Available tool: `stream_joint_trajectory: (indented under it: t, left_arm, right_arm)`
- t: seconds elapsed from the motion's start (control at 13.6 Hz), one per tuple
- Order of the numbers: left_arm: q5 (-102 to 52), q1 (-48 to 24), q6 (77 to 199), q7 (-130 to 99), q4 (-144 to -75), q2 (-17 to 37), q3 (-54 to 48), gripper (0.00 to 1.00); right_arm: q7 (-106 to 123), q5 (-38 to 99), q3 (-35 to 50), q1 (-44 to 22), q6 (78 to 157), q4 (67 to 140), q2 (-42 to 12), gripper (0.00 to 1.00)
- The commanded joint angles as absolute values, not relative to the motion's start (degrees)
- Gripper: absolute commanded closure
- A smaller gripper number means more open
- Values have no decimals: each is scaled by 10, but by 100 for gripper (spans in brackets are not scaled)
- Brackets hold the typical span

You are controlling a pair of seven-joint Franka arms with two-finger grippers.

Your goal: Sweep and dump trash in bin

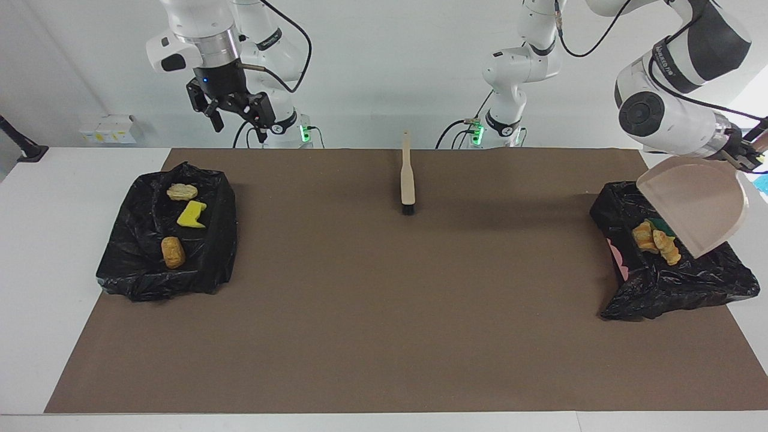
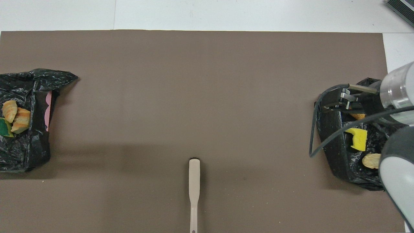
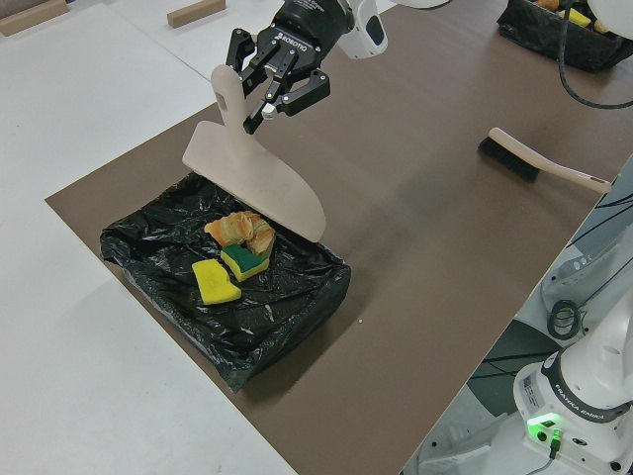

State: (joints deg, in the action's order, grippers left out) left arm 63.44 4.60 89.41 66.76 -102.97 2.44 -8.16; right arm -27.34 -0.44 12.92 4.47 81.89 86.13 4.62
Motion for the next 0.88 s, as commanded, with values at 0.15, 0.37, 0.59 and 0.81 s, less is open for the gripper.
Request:
stream_joint_trajectory:
  t: [0.15,0.37,0.59,0.81]
  left_arm:
    - [484,-25,864,514,-1043,7,-74,100]
    - [375,-57,866,386,-1043,4,-74,100]
    - [282,-90,871,291,-1043,-1,-75,100]
    - [191,-137,879,163,-1042,-4,-75,100]
  right_arm:
    - [-260,9,11,-42,795,865,69,0]
    - [-187,-4,-2,-38,767,863,68,0]
    - [-140,-23,-3,-35,756,852,61,0]
    - [-141,-26,-1,-38,762,852,48,0]
